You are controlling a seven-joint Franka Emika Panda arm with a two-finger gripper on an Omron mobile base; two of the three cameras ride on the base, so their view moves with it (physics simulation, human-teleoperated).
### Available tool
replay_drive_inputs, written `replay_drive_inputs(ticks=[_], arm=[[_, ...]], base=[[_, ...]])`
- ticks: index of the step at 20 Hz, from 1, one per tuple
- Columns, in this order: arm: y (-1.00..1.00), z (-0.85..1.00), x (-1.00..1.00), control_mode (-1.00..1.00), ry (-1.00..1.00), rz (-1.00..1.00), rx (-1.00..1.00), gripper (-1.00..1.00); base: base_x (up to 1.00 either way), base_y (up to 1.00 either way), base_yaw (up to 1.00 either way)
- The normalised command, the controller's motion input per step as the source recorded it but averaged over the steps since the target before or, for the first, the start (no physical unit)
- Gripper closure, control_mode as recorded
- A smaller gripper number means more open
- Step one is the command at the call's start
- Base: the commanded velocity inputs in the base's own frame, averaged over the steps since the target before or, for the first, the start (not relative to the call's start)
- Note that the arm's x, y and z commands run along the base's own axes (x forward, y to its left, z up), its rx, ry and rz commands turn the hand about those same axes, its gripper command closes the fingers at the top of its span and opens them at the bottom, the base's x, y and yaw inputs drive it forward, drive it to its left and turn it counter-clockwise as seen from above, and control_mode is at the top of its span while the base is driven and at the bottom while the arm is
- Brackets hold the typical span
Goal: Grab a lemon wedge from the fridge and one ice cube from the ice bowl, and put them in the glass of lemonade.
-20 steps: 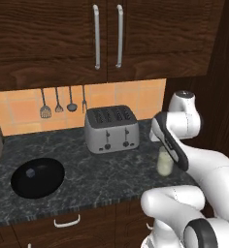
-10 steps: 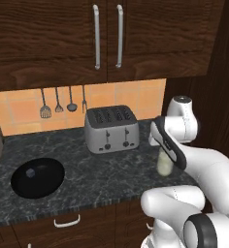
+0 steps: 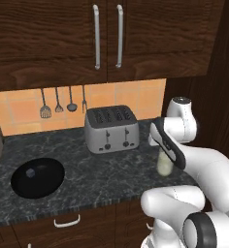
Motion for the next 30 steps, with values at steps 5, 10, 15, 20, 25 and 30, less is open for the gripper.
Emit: replay_drive_inputs(ticks=[5,10,15,20,25,30], arm=[[0.0,0.0,0.0,-1.0,0.0,0.0,0.0,-1.0],[0.0,0.0,0.0,-1.0,0.0,0.0,0.0,-1.0],[0.0,0.0,-0.01,-1.0,0.0,0.0,0.0,-1.0],[-0.13,0.15,-0.42,-1.0,-0.11,0.0,0.11,-1.0],[-0.01,0.22,-0.82,-1.0,-0.18,0.0,0.13,-1.0],[0.02,0.57,-0.86,-1.0,-0.1,0.0,0.03,-1.0]], base=[[0.0,0.0,0.0],[0.0,0.0,0.0],[0.0,0.0,0.0],[0.0,0.0,0.0],[0.0,0.0,0.0],[0.0,0.0,0.0]])
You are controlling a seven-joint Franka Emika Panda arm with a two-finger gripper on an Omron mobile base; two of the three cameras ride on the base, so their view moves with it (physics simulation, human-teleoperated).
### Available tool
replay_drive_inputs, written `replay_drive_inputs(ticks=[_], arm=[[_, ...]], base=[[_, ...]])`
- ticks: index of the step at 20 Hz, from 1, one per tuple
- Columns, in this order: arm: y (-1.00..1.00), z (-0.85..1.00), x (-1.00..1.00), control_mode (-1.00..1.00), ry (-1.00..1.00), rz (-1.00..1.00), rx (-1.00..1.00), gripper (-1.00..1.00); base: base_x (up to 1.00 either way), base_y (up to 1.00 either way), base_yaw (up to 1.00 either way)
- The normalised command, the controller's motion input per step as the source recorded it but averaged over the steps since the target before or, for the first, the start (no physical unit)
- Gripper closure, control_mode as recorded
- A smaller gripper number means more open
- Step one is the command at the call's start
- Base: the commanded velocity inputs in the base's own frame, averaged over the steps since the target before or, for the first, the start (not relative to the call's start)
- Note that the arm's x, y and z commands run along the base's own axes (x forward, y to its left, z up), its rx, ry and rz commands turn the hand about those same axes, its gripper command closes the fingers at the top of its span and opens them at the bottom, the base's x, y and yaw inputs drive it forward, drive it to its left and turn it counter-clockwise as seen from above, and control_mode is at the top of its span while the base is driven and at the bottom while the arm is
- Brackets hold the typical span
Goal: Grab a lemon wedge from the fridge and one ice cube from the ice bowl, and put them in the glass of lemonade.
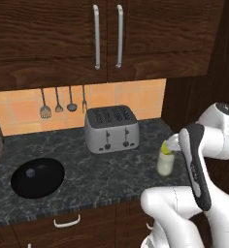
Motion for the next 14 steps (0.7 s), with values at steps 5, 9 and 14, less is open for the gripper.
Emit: replay_drive_inputs(ticks=[5,9,14], arm=[[0.13,1.0,-0.93,-1.0,0.0,0.07,-0.11,-1.0],[0.23,1.0,-0.65,-1.0,0.0,0.08,-0.19,-1.0],[0.23,0.45,-0.62,-1.0,-0.13,0.02,-0.03,-1.0]], base=[[0.0,0.0,0.0],[0.0,0.0,0.0],[0.0,0.0,0.0]])
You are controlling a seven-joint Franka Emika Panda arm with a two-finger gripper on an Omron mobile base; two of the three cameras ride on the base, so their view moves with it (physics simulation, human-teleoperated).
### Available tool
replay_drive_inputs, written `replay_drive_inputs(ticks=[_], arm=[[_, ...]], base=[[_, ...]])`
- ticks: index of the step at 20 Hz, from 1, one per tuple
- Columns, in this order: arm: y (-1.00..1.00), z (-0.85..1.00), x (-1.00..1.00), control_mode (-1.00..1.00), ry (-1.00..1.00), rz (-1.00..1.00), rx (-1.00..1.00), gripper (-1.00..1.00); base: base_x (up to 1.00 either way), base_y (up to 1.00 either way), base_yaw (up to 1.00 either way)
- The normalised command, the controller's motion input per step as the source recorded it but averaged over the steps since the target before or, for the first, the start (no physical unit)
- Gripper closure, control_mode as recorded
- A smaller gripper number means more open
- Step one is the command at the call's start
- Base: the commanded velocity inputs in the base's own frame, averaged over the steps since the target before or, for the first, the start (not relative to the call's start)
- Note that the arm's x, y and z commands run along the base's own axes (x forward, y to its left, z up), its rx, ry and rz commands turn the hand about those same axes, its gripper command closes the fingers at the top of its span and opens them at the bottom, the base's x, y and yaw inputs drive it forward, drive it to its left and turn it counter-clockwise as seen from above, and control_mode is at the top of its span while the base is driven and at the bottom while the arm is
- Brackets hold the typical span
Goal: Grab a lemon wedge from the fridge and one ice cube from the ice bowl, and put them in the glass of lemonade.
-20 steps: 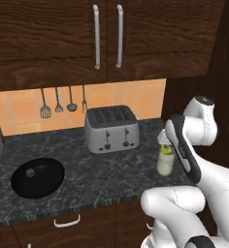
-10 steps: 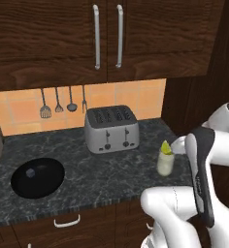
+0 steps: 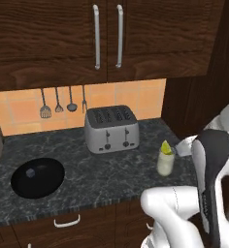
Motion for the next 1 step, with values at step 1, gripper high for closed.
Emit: replay_drive_inputs(ticks=[1], arm=[[0.32,0.34,-0.87,-1.0,-0.15,0.0,0.0,-1.0]], base=[[0.0,0.0,0.0]])
